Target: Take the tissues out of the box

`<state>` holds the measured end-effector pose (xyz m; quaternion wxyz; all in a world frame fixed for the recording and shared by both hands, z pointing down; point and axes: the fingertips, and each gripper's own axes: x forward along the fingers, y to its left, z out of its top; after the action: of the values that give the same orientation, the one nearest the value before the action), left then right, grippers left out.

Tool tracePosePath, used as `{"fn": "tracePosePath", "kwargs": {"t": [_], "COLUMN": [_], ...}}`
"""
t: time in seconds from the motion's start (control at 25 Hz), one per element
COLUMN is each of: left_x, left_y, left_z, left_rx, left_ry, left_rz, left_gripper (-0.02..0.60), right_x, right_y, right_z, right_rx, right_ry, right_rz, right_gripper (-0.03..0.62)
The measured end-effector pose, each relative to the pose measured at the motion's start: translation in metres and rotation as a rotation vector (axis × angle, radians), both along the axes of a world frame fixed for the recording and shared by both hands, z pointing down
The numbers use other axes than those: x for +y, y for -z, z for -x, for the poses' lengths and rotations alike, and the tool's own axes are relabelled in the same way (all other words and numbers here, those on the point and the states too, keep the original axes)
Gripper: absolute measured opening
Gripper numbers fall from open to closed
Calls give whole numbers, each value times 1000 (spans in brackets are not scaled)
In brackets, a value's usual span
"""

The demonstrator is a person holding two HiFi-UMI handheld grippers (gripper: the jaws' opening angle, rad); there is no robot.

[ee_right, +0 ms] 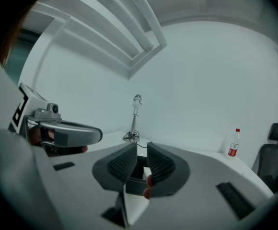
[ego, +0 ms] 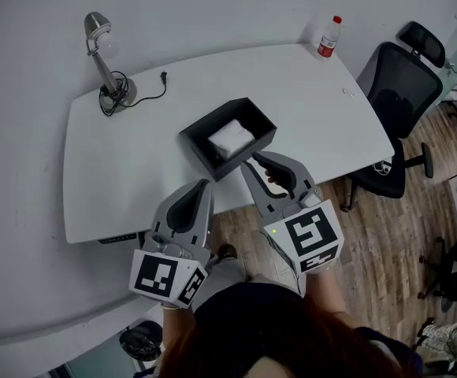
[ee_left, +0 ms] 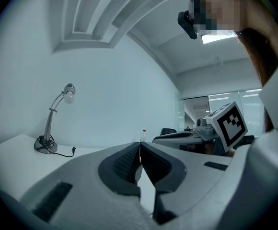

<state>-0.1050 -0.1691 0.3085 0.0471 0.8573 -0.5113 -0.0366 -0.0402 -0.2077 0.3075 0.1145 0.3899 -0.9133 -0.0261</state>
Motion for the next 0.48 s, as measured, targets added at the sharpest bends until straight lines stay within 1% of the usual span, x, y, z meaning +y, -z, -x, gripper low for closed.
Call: {"fn": "tracePosePath", "kwargs": {"t": [0.28,0.48], "left_x": [-26,-42], "left_y": [-8,-16], "left_z": [12,17], "left_rx": [15,30], "left_ry": [-11,-19], "left_rz": [21,39], "left_gripper": [21,21], "right_x": [-27,-44], "right_y": [-16,-31], "right_z": [13,22], "right_rx": [51,106], "right_ry": [0,7], "right_rz": [40,69], "right_gripper": [117,144]}}
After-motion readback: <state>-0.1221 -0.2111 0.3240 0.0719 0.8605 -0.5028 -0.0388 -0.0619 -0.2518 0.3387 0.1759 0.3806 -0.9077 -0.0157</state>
